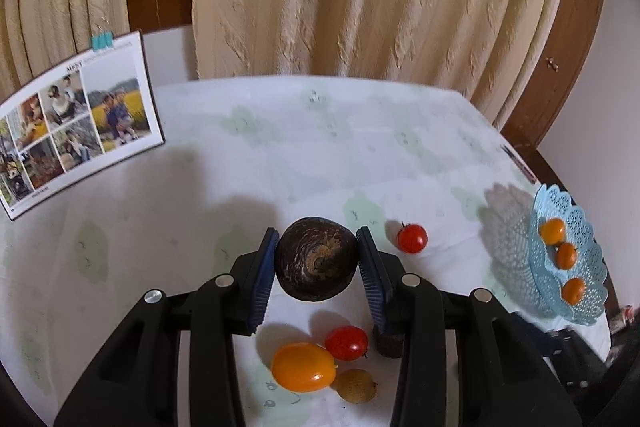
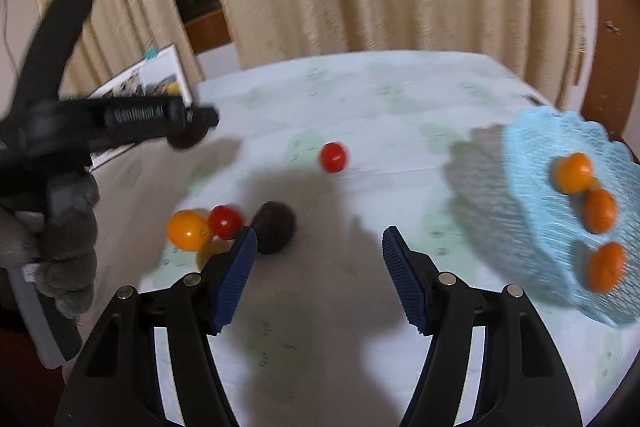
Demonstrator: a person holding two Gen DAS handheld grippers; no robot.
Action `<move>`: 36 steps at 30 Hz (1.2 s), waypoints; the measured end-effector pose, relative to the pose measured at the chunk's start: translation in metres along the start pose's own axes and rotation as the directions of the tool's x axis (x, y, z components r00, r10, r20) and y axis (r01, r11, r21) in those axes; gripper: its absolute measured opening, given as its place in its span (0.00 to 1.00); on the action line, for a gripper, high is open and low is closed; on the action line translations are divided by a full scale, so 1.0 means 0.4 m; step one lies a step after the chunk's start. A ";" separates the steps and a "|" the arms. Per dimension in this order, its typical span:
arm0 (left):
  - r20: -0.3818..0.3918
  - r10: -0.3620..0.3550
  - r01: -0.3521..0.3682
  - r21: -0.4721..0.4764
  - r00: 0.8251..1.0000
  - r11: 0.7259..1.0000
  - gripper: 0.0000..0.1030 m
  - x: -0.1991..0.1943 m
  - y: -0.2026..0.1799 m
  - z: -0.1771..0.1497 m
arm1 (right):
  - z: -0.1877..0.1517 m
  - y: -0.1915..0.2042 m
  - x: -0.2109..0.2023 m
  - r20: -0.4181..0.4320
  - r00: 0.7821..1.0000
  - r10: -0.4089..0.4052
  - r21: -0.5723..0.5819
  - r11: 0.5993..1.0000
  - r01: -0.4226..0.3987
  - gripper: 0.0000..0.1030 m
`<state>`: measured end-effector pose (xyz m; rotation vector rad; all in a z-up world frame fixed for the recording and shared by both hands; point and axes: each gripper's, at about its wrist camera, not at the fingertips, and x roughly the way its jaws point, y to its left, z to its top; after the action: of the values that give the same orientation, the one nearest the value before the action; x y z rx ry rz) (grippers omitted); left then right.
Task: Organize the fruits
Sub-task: 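Lift the dark brown fruit with the left tool while the right tool grasps another dark brown fruit, then carry the right tool's dark fruit into the basket and open it while the left tool carries its fruit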
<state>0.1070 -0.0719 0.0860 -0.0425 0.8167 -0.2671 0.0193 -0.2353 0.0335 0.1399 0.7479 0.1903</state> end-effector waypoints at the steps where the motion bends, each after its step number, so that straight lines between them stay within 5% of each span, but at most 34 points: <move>1: 0.005 0.000 0.000 -0.003 1.000 1.000 0.39 -0.004 0.002 0.002 | 0.003 0.011 0.015 -0.015 1.000 0.009 -0.008 1.000 -0.009 0.65; 12: 0.035 -0.004 0.005 -0.024 0.999 1.000 0.39 -0.033 0.018 0.014 | 0.026 0.057 0.131 -0.106 0.993 0.049 -0.048 0.997 -0.054 0.64; 19: 0.040 -0.007 0.008 -0.027 0.999 1.000 0.39 -0.036 0.018 0.015 | 0.028 0.053 0.168 -0.145 0.988 0.057 -0.044 0.997 -0.064 0.47; 22: 0.043 -0.007 0.008 -0.025 0.999 1.000 0.39 -0.038 0.016 0.016 | 0.023 0.062 0.164 -0.144 0.988 0.061 -0.062 0.996 -0.070 0.38; 36: 0.072 0.037 -0.038 0.012 0.997 0.999 0.39 -0.047 -0.007 0.010 | 0.029 0.007 0.054 -0.035 0.999 0.020 0.014 1.000 -0.019 0.38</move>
<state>0.0970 -0.0702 0.1024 -0.0237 0.7432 -0.2345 0.0424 -0.2287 0.0283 0.1569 0.7835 0.2066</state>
